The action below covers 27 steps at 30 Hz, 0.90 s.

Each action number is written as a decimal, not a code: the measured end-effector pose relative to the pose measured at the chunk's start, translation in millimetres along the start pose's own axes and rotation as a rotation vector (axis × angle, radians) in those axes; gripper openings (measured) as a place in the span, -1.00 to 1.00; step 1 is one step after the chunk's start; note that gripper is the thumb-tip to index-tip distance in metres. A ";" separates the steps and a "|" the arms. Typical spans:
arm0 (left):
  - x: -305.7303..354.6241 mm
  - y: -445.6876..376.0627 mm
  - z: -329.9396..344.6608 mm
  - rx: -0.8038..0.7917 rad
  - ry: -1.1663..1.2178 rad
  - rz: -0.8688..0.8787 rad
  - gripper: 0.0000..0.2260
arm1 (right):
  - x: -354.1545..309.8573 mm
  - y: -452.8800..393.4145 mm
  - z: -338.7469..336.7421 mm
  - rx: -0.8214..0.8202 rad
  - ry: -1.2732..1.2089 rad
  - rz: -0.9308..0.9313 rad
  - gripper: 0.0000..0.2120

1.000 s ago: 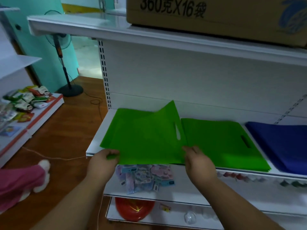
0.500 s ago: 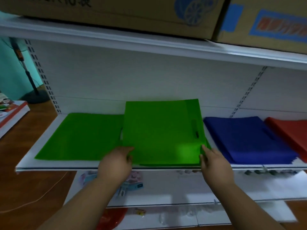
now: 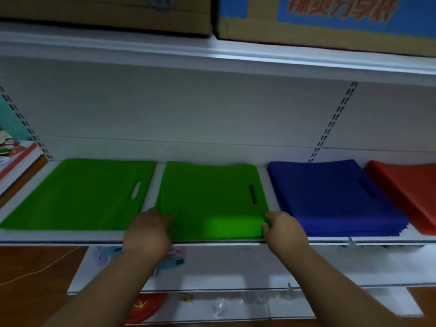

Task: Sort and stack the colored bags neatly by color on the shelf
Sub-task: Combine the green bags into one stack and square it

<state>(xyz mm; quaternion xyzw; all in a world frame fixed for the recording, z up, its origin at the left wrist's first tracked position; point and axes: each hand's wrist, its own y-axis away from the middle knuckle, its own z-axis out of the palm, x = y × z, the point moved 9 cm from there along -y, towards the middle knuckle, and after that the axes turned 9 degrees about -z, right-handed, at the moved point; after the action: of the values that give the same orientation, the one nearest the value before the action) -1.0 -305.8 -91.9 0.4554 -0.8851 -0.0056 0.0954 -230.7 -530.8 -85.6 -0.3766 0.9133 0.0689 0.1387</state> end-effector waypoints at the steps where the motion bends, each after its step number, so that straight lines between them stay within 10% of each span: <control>1: -1.1 0.8 -0.7 0.009 0.031 -0.009 -0.72 | 0.1 0.3 -0.7 0.010 -0.005 -0.004 -0.72; 11: -33.8 13.3 -33.7 0.052 0.297 -0.078 -0.59 | -49.4 15.0 -4.4 0.177 -0.101 -0.092 -0.64; 20: -187.7 -13.0 -44.1 -0.102 0.391 -0.268 -0.55 | -237.7 7.3 63.3 -0.104 -0.108 -0.389 -0.48; 27: -272.5 -16.5 -41.5 -0.196 0.494 -0.316 -0.53 | -324.9 -8.5 111.1 -0.397 0.071 -0.243 -0.43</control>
<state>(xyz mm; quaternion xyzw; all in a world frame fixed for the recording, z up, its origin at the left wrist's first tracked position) 174.0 -92.3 -97.4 0.5634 -0.7488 0.0049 0.3491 18.0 -293.9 -92.4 -0.5061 0.8340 0.2167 0.0368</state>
